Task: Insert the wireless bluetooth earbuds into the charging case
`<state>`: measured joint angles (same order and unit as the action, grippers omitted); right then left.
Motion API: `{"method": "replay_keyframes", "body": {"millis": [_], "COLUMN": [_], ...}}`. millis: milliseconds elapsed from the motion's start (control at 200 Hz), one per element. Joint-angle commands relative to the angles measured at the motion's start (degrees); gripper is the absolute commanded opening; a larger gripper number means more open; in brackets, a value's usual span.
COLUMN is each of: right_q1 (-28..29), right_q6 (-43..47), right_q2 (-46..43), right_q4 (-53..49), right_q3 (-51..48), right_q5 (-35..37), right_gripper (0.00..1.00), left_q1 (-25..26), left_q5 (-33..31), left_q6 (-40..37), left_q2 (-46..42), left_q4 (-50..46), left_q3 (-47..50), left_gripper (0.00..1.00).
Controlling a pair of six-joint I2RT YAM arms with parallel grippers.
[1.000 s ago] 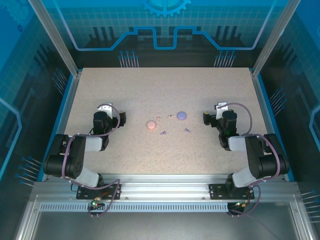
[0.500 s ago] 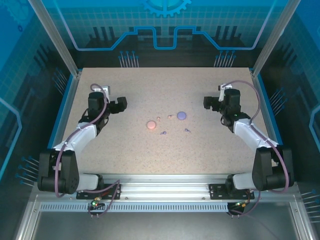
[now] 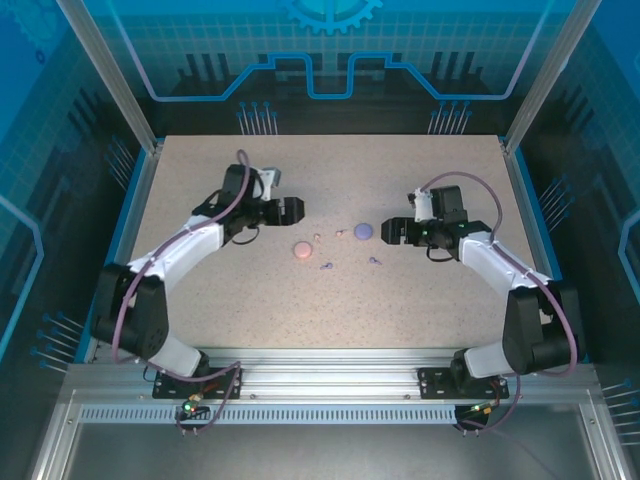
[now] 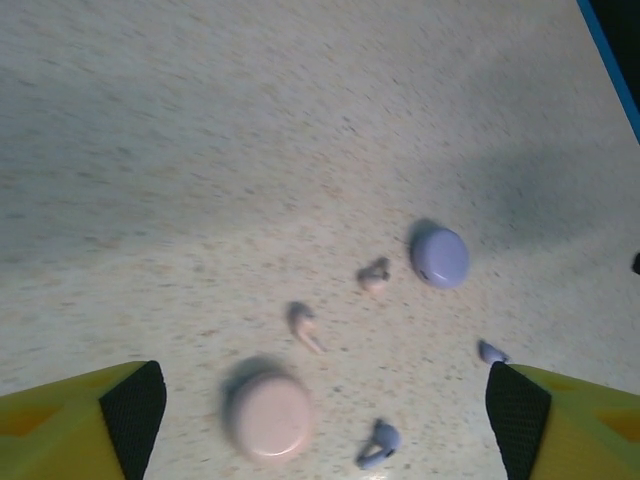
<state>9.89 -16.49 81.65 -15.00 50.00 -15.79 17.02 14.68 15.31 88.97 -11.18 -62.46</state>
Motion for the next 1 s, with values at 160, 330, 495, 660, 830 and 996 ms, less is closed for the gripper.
{"method": "replay_keyframes", "body": {"millis": [160, 330, 495, 660, 830, 996], "right_q1": [1.7, 2.8, 3.5, 3.7, 3.7, 3.8], "right_q6": [-5.0, -7.0, -9.2, -11.2, -12.4, -13.0], "right_q2": [6.1, 9.2, 13.0, 17.1, 21.2, 24.2], "right_q4": [-0.1, 1.8, 2.7, 3.6, 4.4, 5.1], "right_q3": [1.9, 2.9, 5.1, 7.3, 9.0, 10.6], "right_q5": [-6.6, -8.3, -8.1, -7.8, -8.6, -8.9], "right_gripper": [0.74, 0.68, 0.52, 0.44, 0.38, 0.35], "left_q1": [5.9, 8.4, 9.0, 9.6, 9.7, 9.9], "left_q5": [4.3, 6.1, 9.1, 11.0, 12.6, 14.2], "left_q6": [3.9, 5.2, 6.8, 7.4, 8.9, 9.2], "left_q2": [16.6, 26.5, 35.2, 42.8, 47.8, 50.0], "left_q4": [-5.8, -8.2, -9.8, -13.2, -14.0, -14.7], "left_q3": [-17.0, -28.1, -37.1, -45.1, -49.5, -50.4], "left_gripper": [0.78, 0.75, 0.67, 0.56, 0.46, 0.42]}}
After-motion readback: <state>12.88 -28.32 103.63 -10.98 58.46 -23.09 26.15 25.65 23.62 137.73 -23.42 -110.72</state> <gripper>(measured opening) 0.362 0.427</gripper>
